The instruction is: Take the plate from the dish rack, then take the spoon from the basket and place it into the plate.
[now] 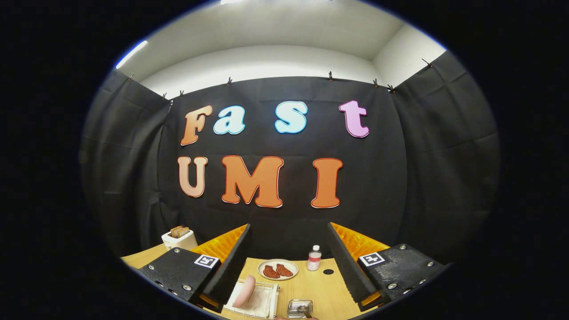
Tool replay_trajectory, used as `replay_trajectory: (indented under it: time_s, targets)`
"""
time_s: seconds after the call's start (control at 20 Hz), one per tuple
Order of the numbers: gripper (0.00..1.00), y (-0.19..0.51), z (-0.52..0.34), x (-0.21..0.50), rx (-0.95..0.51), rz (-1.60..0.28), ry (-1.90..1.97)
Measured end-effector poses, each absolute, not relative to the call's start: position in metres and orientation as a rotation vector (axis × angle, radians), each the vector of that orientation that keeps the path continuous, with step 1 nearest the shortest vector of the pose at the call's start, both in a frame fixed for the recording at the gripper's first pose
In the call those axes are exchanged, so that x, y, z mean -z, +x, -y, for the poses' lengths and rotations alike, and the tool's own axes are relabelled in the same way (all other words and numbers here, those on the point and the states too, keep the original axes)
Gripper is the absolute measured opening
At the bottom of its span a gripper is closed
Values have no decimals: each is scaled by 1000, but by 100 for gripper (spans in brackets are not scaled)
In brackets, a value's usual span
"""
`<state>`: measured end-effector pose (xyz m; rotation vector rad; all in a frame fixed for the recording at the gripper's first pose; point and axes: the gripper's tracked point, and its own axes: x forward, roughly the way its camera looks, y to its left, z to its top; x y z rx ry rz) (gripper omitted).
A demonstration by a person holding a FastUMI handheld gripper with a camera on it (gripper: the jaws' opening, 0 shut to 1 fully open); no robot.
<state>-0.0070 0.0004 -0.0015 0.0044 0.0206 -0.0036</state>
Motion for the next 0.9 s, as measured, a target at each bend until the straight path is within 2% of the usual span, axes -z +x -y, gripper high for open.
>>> replay_trajectory:
  time_s: [0.45,0.9]
  targets:
    - [99,-1,-21,30,-32,-113,18]
    - [99,15,-79,135,-138,-477,40]
